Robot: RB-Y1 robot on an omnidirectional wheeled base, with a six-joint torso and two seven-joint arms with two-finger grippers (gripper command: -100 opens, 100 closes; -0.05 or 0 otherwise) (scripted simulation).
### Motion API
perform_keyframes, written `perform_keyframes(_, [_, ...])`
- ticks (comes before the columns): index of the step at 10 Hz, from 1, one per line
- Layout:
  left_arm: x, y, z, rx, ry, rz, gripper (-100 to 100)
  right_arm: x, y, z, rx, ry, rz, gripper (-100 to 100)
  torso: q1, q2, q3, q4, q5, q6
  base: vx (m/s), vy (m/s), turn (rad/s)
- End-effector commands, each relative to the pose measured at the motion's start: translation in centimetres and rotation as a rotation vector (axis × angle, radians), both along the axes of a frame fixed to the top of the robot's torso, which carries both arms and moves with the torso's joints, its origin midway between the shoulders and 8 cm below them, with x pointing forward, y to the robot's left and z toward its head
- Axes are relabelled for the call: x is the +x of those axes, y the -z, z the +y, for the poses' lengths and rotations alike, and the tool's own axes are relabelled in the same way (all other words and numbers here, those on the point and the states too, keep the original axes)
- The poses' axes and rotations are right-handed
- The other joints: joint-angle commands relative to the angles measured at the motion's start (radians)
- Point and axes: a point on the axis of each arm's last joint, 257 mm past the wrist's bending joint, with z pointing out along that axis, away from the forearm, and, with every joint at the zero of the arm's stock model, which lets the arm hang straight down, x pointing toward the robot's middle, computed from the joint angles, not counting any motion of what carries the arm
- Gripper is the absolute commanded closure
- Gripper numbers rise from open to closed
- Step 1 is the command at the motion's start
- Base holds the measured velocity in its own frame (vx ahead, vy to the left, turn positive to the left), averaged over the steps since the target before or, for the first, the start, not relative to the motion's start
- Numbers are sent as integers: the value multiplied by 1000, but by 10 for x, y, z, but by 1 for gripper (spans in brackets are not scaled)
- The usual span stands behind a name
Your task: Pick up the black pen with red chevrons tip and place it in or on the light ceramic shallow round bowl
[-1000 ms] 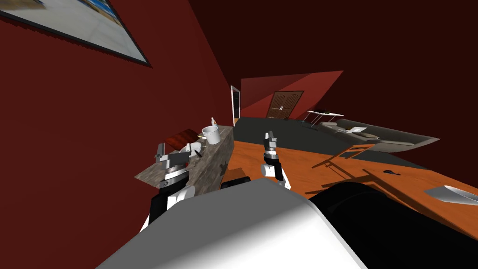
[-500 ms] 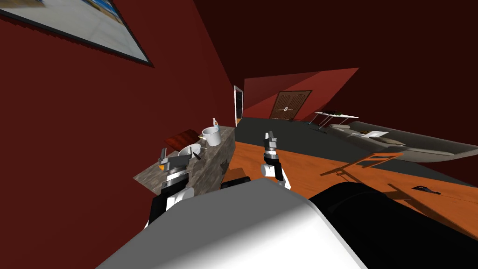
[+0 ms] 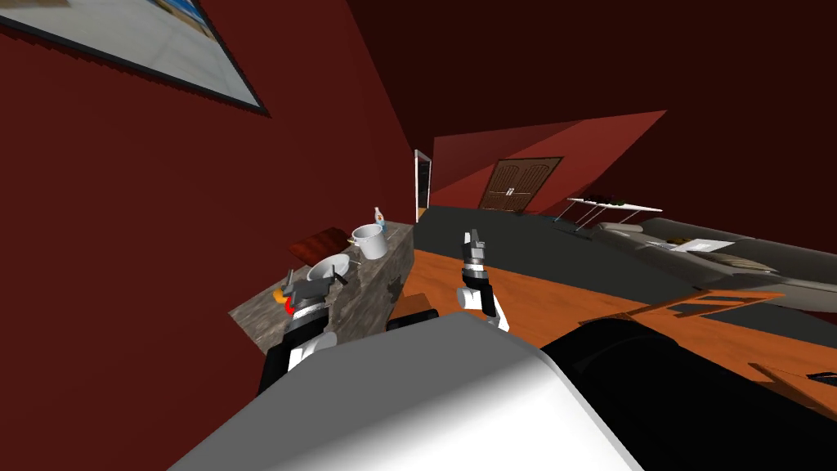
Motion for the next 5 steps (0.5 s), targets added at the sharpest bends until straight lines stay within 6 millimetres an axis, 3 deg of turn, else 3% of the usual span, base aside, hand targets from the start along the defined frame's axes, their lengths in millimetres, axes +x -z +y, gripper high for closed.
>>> perform_keyframes(1, [0, 17, 8, -89, 4, 24, -100, 0, 0, 0, 0, 0, 0, 0, 0, 0, 0, 0, 0, 0, 113, -41, 115])
perform_keyframes(5, [-4, 67, 32, -302, -4, 76, -100, 0, 0, 0, 0, 0, 0, 0, 0, 0, 0, 0, 0, 0, 110, -60, 102])
